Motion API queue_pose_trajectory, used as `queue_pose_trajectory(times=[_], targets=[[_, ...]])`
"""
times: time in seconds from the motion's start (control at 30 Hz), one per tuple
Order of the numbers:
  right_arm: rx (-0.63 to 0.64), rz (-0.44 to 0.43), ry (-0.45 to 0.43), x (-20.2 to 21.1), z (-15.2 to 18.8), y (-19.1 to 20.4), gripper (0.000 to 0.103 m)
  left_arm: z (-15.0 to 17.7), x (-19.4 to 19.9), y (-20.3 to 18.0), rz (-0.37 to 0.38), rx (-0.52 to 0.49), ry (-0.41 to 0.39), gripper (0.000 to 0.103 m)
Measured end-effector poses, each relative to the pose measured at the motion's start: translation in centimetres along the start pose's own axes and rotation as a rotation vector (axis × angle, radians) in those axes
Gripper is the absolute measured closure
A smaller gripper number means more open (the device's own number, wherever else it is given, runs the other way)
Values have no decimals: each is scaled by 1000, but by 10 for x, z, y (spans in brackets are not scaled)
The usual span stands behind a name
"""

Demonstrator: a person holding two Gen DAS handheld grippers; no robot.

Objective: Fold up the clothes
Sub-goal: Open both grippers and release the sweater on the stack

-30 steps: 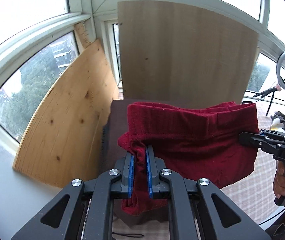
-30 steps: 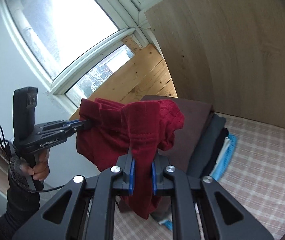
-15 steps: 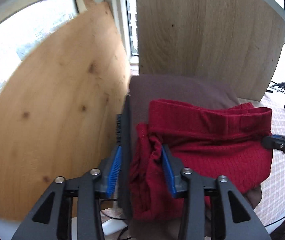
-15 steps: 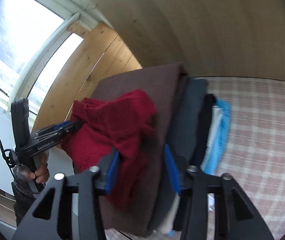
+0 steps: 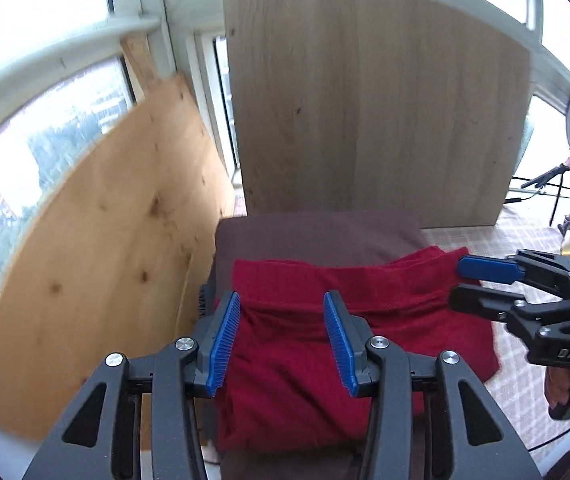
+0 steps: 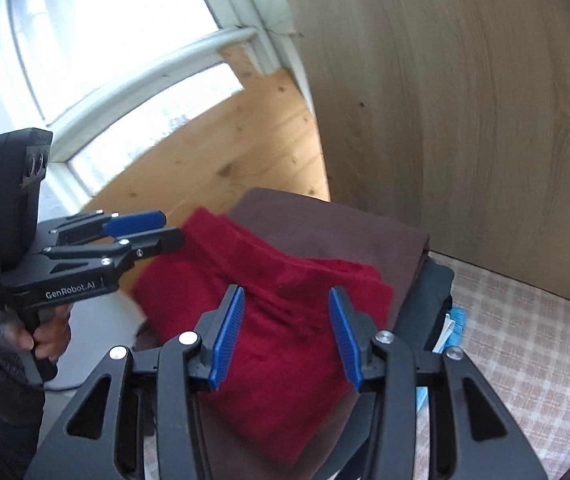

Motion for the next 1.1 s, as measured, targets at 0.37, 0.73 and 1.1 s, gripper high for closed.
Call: queue_pose_trajectory(times=[0.37,0.73,1.1], targets=[[-25,64,40,-12,-4,-31,59,18,-16,22,-113,80,43,54],[-196,116,54,73,50,-77,52,69,52,19,-195,203,-47,55],[-317,319,102,152,167,-105,38,147,47,-118,-3,190,-4,34]])
Point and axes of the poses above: each gripper's, at about its wrist camera, not at the fingertips, and x roughly against the way its jaws point, y to its left, z to its underside, the point moved 2 cm from there along -x, roughly the way its jaws point, and after that the axes turned 3 degrees about y, right-handed, at the moved point
